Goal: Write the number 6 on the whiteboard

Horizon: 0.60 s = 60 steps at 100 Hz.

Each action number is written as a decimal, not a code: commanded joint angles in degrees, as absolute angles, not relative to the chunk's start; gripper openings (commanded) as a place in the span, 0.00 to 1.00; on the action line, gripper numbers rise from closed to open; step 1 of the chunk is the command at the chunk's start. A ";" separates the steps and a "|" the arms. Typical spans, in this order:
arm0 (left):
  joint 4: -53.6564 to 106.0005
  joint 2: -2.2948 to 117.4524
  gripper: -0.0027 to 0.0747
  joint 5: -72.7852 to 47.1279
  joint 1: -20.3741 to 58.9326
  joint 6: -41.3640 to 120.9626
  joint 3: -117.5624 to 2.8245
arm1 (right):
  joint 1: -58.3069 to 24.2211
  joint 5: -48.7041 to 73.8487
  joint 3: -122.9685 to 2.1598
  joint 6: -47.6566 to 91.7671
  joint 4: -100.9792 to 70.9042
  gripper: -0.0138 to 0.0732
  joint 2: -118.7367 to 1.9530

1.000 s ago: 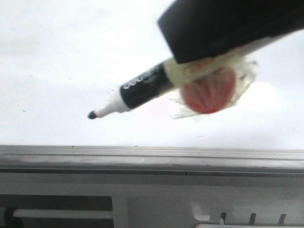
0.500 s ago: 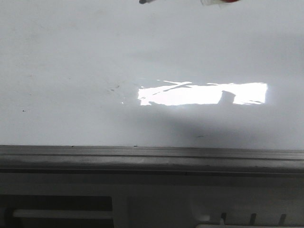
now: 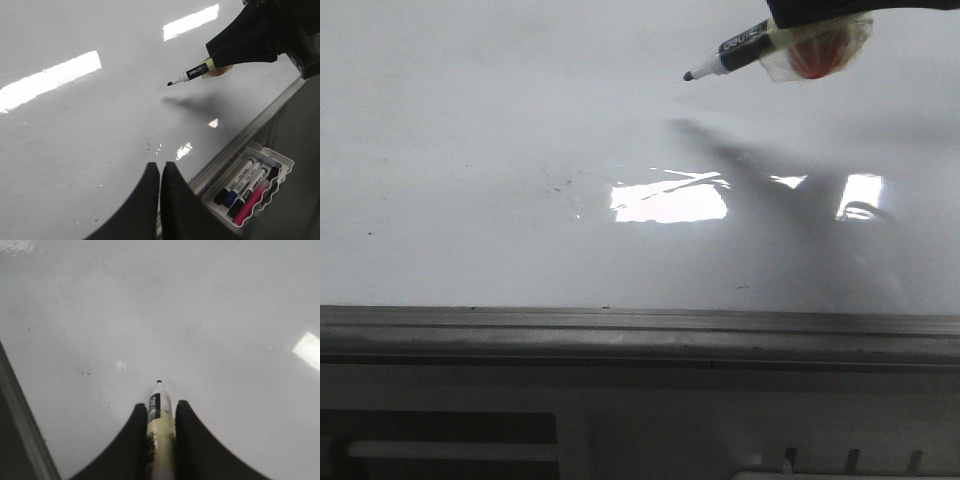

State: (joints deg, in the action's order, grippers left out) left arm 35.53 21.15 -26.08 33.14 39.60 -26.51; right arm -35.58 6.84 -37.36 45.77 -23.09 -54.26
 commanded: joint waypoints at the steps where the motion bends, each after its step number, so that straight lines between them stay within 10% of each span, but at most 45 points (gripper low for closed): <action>1: 37.20 21.49 0.01 -22.29 32.93 38.99 -28.04 | -33.55 2.34 -38.96 46.05 -23.72 0.10 -54.50; 60: 37.33 21.49 0.01 -22.29 32.93 38.99 -28.04 | -30.91 16.90 -38.96 46.05 -28.98 0.10 -58.19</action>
